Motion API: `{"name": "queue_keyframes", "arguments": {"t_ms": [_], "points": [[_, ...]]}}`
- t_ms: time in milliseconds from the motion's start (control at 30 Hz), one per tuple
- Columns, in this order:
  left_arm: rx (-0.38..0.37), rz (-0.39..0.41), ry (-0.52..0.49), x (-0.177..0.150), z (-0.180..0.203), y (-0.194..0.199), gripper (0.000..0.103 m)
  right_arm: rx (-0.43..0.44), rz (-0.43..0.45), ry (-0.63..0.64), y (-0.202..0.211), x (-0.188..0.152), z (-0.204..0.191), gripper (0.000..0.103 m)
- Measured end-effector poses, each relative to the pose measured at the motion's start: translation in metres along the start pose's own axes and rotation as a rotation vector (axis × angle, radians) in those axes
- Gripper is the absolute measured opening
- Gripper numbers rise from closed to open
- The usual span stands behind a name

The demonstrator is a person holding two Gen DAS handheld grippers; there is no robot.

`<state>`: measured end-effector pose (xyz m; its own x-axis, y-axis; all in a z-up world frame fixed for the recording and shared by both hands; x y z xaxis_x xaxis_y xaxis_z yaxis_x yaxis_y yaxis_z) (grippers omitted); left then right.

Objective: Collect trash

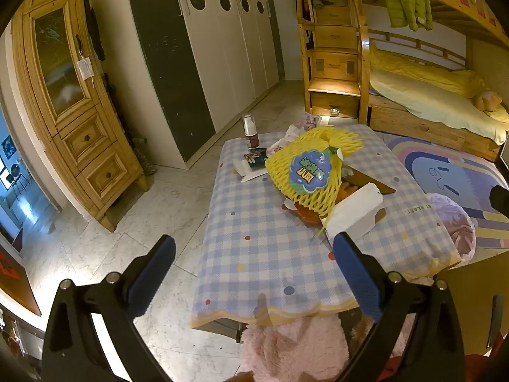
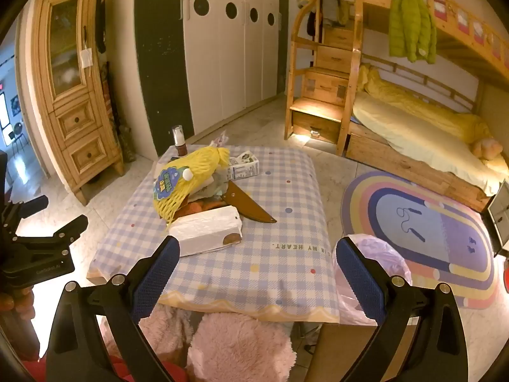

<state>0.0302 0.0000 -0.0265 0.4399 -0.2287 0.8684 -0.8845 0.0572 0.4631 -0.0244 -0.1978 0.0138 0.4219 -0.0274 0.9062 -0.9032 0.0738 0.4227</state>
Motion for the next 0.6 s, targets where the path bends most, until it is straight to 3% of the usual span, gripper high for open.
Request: {"name": "queue_keyframes", "arguments": {"t_ms": [600], "points": [[0.003, 0.000, -0.003, 0.0000, -0.0001, 0.0001, 0.096, 0.006, -0.005, -0.007, 0.0001, 0.0001, -0.0002, 0.098]]}}
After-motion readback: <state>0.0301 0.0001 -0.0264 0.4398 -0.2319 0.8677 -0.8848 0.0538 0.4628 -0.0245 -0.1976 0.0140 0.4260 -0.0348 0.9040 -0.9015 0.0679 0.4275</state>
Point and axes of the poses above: each gripper's, at about its wrist camera, not at the fingertips, and y roughly against the way its jaws point, z to its right, x to its top, the point moved 4 cm from there along -y, roughly the way its jaws point, and after that the axes turned 14 degrees about z, right-handed, at the moved point
